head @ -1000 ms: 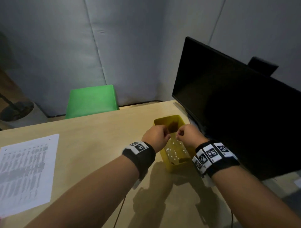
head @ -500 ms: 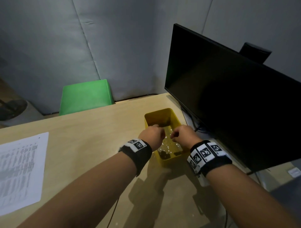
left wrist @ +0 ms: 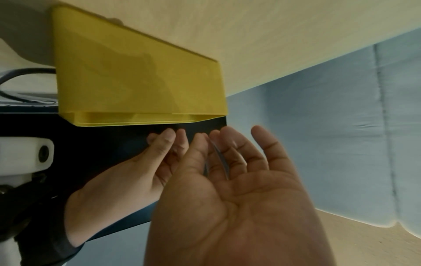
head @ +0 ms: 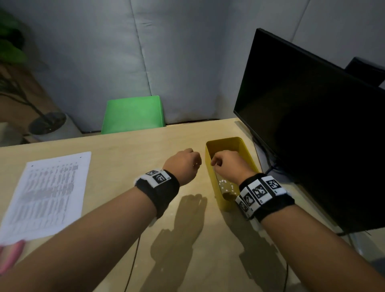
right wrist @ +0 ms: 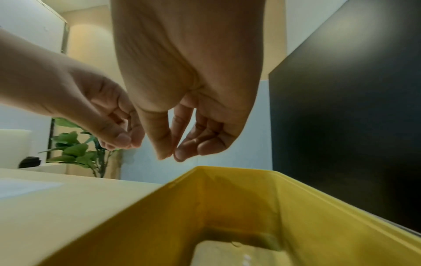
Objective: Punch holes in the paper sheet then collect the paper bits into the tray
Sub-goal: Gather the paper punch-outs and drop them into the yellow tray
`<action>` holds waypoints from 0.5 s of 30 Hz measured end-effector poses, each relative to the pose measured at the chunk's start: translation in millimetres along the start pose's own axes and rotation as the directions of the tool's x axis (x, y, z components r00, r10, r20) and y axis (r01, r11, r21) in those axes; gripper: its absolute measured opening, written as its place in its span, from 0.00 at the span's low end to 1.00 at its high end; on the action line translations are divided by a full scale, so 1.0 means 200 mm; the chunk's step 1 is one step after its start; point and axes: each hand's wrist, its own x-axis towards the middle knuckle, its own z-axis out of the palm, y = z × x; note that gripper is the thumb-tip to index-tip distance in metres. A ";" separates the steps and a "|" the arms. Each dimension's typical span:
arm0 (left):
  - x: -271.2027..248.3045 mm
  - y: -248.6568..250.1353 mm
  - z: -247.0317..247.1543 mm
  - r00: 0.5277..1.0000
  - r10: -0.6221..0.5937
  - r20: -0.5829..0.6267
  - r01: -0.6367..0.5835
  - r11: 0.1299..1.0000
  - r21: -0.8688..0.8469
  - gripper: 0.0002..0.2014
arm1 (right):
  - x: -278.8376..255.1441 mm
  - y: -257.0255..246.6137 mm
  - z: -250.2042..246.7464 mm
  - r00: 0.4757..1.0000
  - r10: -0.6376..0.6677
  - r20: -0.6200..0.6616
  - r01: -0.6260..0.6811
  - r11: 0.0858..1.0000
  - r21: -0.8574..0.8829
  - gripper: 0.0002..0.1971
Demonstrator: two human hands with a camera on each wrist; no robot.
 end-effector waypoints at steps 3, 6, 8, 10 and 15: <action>-0.11 -0.13 -0.04 0.997 -0.072 0.039 0.070 0.997 0.037 0.11 | 0.00 -0.13 0.08 0.997 -0.076 0.023 0.077 0.996 -0.048 0.08; -0.22 -0.25 -0.05 0.986 -0.144 0.080 0.139 0.988 0.067 0.12 | -0.01 -0.22 0.20 0.988 -0.129 0.080 0.135 0.988 -0.078 0.08; -0.30 -0.31 -0.04 0.976 -0.186 0.114 0.178 0.981 0.082 0.13 | -0.03 -0.28 0.29 0.980 -0.140 0.140 0.154 0.983 -0.098 0.09; -0.38 -0.36 -0.02 0.967 -0.206 0.149 0.194 0.976 0.097 0.14 | -0.05 -0.30 0.39 0.970 -0.121 0.209 0.148 0.982 -0.119 0.10; -0.53 -0.45 0.05 0.949 -0.237 0.208 0.213 0.968 0.132 0.15 | -0.12 -0.28 0.60 0.937 -0.035 0.347 0.102 0.979 -0.178 0.13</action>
